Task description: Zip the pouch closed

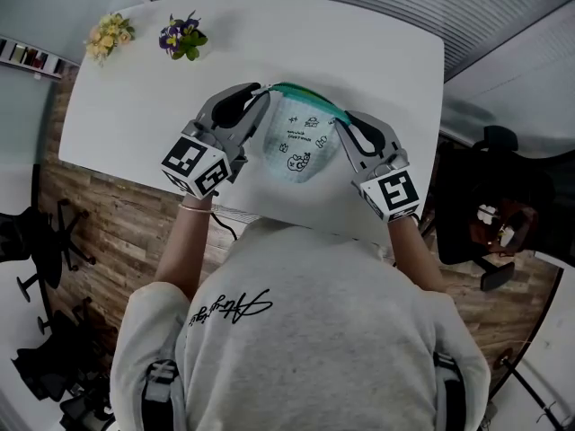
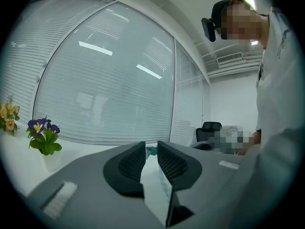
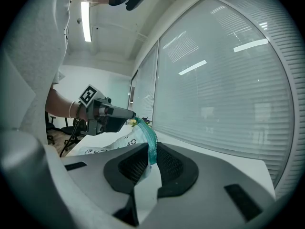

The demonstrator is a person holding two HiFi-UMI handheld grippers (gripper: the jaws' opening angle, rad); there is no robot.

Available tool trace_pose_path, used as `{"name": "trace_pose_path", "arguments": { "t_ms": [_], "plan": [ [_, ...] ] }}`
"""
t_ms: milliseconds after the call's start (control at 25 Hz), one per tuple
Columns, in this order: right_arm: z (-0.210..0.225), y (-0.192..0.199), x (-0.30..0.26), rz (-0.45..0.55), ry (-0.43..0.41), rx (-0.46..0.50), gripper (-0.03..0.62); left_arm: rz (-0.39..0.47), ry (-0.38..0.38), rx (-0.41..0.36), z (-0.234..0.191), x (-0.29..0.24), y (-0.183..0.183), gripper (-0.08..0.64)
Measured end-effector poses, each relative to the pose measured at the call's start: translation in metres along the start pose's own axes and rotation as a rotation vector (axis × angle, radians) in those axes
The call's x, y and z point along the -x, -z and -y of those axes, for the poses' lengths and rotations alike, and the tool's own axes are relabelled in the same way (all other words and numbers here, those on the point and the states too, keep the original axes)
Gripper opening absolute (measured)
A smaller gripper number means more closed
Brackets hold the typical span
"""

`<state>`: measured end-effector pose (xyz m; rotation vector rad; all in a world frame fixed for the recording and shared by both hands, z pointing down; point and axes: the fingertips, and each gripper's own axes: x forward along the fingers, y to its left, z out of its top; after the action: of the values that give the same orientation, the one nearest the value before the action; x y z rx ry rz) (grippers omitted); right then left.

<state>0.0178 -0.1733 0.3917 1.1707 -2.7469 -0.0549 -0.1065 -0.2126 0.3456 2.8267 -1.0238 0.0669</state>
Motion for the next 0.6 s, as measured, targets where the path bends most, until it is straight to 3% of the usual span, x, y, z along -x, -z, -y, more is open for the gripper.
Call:
{"name": "trace_pose_path", "arguments": {
  "t_ms": [400, 600],
  "plan": [
    [-0.001, 0.006, 0.003, -0.035, 0.004, 0.016, 0.063, -0.019, 0.057, -0.094, 0.017, 0.0, -0.009, 0.026],
    [0.003, 0.008, 0.005, -0.126, -0.049, 0.008, 0.135, -0.044, 0.073, -0.158, 0.028, 0.001, -0.009, 0.023]
  ]
}}
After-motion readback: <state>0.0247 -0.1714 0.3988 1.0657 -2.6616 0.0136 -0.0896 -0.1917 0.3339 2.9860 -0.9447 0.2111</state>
